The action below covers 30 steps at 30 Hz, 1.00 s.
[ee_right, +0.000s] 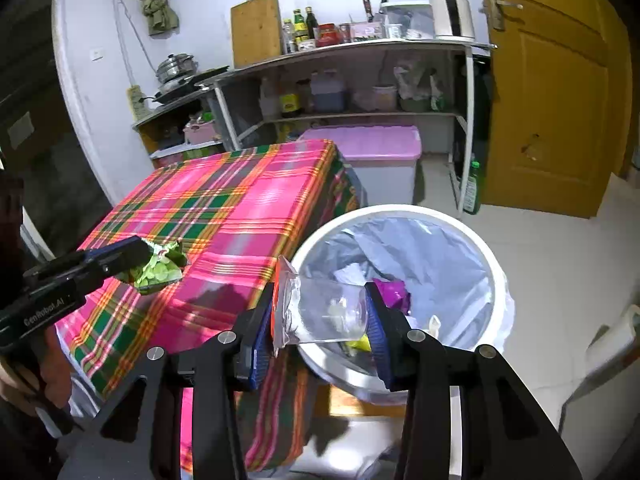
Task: Collect trash
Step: 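Carry the green chip bag and clear cup over the bin with both grippers, then open both grippers to drop the chip bag and cup into the bin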
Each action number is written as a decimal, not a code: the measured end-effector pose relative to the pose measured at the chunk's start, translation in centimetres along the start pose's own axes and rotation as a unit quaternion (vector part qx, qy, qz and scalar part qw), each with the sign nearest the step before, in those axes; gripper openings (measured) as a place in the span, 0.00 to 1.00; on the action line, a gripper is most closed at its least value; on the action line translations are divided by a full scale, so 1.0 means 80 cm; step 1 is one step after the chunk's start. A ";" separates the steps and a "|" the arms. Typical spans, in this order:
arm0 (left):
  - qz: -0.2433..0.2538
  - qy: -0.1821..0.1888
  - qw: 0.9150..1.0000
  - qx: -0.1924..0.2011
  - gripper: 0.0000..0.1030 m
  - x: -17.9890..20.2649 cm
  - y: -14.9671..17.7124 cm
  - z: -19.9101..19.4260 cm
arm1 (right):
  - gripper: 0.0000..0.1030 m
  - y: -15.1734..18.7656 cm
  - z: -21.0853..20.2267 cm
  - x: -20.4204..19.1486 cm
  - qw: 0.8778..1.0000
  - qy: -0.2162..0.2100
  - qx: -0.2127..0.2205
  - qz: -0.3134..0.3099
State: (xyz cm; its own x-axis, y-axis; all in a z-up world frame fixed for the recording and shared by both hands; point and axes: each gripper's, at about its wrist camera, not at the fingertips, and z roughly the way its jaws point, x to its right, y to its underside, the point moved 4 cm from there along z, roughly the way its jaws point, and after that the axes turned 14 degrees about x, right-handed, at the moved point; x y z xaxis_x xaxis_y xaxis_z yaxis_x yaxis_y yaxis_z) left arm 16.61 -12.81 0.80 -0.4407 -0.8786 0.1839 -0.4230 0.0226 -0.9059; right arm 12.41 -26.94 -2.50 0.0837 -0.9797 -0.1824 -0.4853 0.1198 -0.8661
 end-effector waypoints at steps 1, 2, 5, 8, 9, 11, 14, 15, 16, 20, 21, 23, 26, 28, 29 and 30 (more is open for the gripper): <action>0.002 0.003 1.000 -0.001 0.12 0.003 0.000 0.006 | 0.42 0.001 0.001 0.004 1.000 0.003 -0.001 0.001; 0.003 0.006 1.000 -0.003 0.12 0.007 -0.001 0.012 | 0.42 0.001 0.002 0.007 1.000 0.006 -0.002 0.003; 0.005 0.017 1.000 -0.008 0.12 0.018 -0.002 0.030 | 0.42 0.004 0.008 0.019 1.000 0.014 -0.007 0.007; 0.009 0.024 0.999 -0.020 0.12 0.027 0.001 0.052 | 0.42 0.007 0.015 0.030 1.000 0.021 -0.011 0.012; 0.008 0.025 0.999 -0.023 0.12 0.029 0.002 0.057 | 0.42 0.007 0.017 0.034 1.000 0.022 -0.013 0.014; 0.007 0.028 0.999 -0.033 0.12 0.031 0.006 0.071 | 0.42 0.010 0.024 0.042 0.999 0.026 -0.019 0.018; 0.001 0.033 0.998 -0.046 0.12 0.032 0.011 0.092 | 0.42 0.014 0.034 0.052 0.999 0.031 -0.025 0.023; 0.000 0.034 0.998 -0.049 0.12 0.034 0.013 0.097 | 0.42 0.015 0.036 0.055 0.999 0.032 -0.027 0.025; 0.001 0.036 0.998 -0.054 0.12 0.036 0.014 0.105 | 0.42 0.016 0.039 0.058 0.999 0.033 -0.030 0.028; 0.004 0.041 0.997 -0.070 0.12 0.043 0.023 0.130 | 0.42 0.020 0.052 0.071 0.998 0.036 -0.040 0.035; 0.004 0.043 0.996 -0.075 0.12 0.044 0.025 0.136 | 0.42 0.020 0.053 0.072 0.998 0.037 -0.041 0.036; 0.004 0.043 0.996 -0.081 0.13 0.047 0.028 0.147 | 0.42 0.023 0.058 0.077 0.997 0.038 -0.046 0.039; 0.001 0.045 0.995 -0.093 0.13 0.049 0.033 0.163 | 0.42 0.025 0.064 0.084 0.997 0.039 -0.051 0.041; 0.001 0.046 0.994 -0.101 0.17 0.050 0.036 0.172 | 0.42 0.028 0.068 0.088 0.997 0.042 -0.055 0.043; 0.000 0.046 0.993 -0.105 0.19 0.051 0.037 0.177 | 0.42 0.029 0.070 0.089 0.996 0.042 -0.057 0.046; -0.002 0.047 0.993 -0.110 0.24 0.050 0.039 0.181 | 0.44 0.030 0.073 0.092 0.996 0.043 -0.059 0.049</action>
State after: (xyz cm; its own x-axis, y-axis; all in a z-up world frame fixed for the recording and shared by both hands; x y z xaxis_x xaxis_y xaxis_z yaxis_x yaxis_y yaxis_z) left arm 25.00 -23.21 -6.81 -0.5062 -0.8307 0.2318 -0.5837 0.1321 -0.8011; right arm 16.94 -32.92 -8.62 -0.0408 -0.9751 -0.2180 -0.5865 0.2000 -0.7848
